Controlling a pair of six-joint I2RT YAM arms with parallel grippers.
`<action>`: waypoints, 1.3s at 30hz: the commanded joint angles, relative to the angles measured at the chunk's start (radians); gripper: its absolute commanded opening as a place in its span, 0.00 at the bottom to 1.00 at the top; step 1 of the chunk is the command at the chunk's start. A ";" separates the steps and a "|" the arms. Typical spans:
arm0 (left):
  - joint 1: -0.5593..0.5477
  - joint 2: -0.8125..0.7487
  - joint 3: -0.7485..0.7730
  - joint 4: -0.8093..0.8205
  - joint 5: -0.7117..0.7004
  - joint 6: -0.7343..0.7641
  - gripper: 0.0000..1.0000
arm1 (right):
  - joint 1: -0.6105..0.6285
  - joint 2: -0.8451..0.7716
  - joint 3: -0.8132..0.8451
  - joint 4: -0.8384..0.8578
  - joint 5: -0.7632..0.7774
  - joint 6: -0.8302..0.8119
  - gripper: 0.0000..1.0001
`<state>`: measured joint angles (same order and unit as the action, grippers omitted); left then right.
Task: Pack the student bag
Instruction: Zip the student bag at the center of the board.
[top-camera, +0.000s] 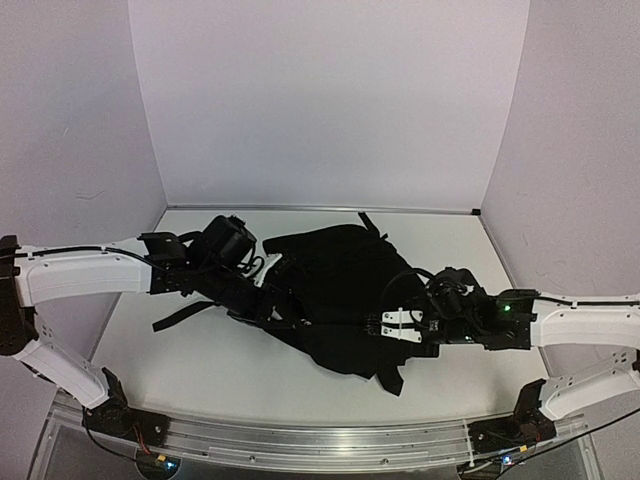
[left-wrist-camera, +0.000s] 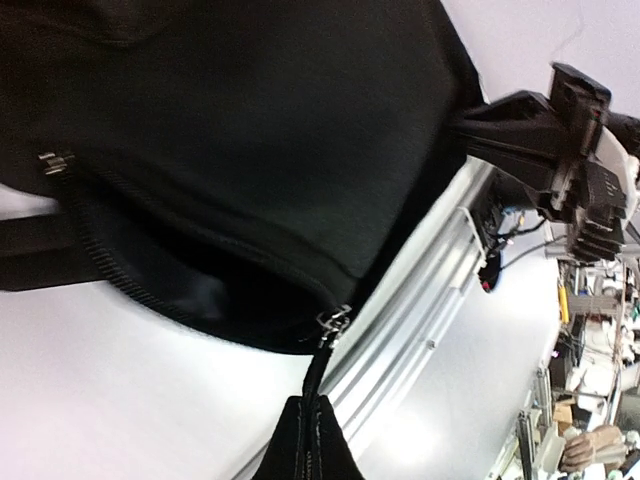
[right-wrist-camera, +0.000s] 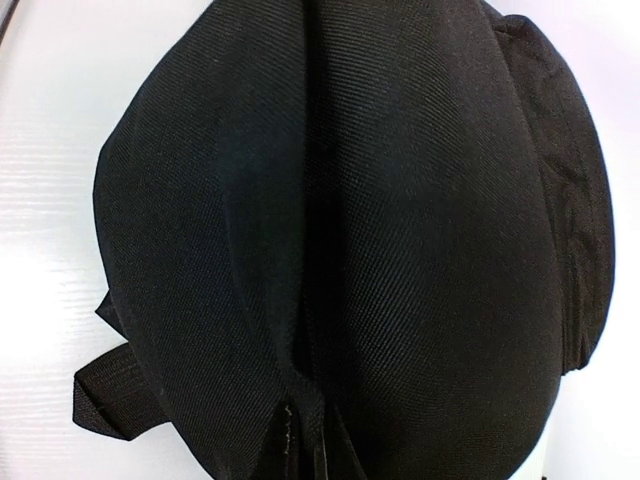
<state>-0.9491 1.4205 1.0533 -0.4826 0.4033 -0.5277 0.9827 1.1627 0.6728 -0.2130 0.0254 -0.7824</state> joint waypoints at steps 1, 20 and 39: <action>0.132 -0.100 -0.040 -0.090 -0.076 0.039 0.00 | -0.047 -0.047 -0.039 -0.051 0.122 -0.030 0.00; 0.182 0.087 0.040 0.150 0.211 0.095 0.00 | -0.120 -0.031 0.122 -0.237 -0.043 0.080 0.57; 0.111 0.122 0.067 0.230 0.262 0.041 0.00 | 0.125 0.393 0.569 -0.243 -0.123 0.148 0.68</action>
<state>-0.8379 1.5703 1.0920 -0.3039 0.6518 -0.4770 1.0706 1.5000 1.2004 -0.5018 -0.1432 -0.6492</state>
